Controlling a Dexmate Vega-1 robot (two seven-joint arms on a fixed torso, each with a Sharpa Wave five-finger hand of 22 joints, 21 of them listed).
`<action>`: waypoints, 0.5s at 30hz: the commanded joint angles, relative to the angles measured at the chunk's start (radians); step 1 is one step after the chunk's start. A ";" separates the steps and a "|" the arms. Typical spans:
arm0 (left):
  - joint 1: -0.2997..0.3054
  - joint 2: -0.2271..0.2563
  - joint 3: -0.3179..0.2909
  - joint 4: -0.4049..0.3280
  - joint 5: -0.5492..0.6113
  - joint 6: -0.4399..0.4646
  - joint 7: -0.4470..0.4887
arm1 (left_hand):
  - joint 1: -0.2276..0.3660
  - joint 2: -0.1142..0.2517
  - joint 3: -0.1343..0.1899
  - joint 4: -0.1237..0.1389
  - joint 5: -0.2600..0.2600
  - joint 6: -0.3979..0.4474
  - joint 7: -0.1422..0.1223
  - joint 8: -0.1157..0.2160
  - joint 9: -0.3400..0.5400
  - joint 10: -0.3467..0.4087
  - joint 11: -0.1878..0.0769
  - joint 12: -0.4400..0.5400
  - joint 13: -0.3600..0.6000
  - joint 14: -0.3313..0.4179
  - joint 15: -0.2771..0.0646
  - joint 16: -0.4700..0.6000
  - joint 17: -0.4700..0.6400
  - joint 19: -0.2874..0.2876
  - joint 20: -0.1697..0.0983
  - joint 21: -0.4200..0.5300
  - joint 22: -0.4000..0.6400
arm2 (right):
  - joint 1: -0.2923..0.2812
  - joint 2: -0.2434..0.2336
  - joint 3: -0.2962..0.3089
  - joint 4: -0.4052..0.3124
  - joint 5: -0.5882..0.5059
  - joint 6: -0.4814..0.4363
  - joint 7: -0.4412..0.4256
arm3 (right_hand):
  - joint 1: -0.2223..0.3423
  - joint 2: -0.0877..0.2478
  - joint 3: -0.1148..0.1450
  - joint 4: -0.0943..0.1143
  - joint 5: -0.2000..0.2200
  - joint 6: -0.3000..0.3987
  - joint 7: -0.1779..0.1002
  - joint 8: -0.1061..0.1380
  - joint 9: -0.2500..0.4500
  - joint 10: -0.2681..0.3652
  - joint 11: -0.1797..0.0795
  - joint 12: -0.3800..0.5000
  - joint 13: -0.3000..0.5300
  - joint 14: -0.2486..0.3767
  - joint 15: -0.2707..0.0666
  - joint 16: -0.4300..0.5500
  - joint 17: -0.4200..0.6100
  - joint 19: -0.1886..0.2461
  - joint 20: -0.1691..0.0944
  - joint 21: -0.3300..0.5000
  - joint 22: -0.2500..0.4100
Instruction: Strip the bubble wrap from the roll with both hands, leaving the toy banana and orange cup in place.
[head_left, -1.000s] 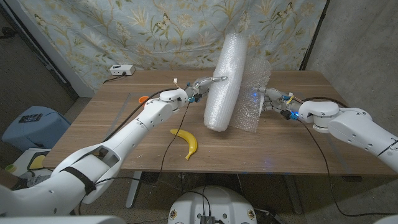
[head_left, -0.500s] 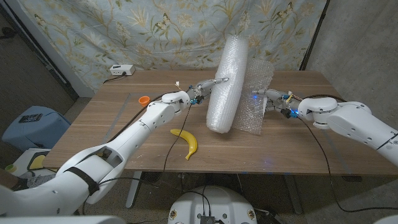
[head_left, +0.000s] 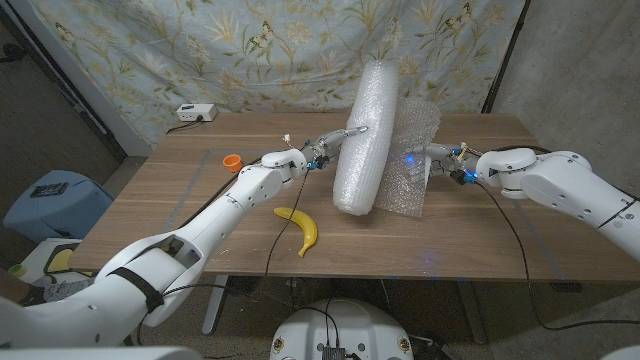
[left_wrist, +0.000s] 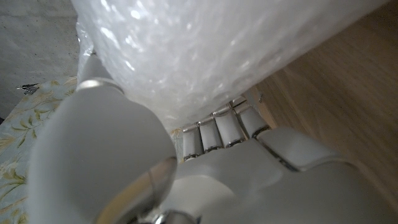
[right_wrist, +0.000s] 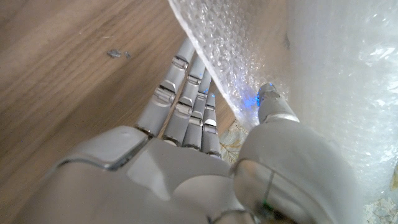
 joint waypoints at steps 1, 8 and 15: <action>-0.011 -0.017 -0.003 0.039 -0.011 -0.002 -0.020 | 0.179 0.185 0.004 0.004 0.006 0.107 -0.095 0.007 0.018 0.134 -0.125 -0.003 0.003 0.152 -0.148 0.001 0.006 -0.005 0.002 0.011 0.003 | 0.054 0.014 -0.028 -0.011 -0.016 -0.098 -0.040 | 0.033 0.003 -0.004 0.000 0.003 0.061 -0.011 0.016 0.007 0.058 -0.031 0.043 0.021 0.062 -0.054 0.025 0.019 0.053 -0.024 0.026 0.004; -0.014 -0.032 -0.008 0.067 -0.022 -0.009 -0.033 | 0.177 0.186 0.003 0.005 0.006 0.110 -0.094 0.009 0.017 0.133 -0.126 -0.007 0.006 0.156 -0.148 0.000 0.009 -0.008 0.001 0.017 0.002 | 0.058 0.025 -0.027 -0.034 -0.021 -0.141 -0.091 | 0.086 0.010 0.005 0.001 0.001 0.191 -0.060 0.045 0.010 0.192 -0.110 0.125 0.051 0.201 -0.121 0.057 0.042 0.161 -0.088 0.087 0.008; -0.013 -0.048 -0.014 0.096 -0.036 -0.014 -0.049 | 0.178 0.188 0.004 0.004 0.007 0.105 -0.092 0.008 0.017 0.133 -0.128 -0.011 0.007 0.150 -0.147 -0.015 -0.003 -0.013 0.002 0.021 0.001 | 0.056 0.034 -0.020 -0.060 -0.024 -0.180 -0.144 | 0.173 0.018 0.026 -0.008 -0.001 0.326 -0.107 0.076 0.012 0.330 -0.182 0.180 0.044 0.352 -0.153 0.084 0.081 0.250 -0.147 0.153 0.012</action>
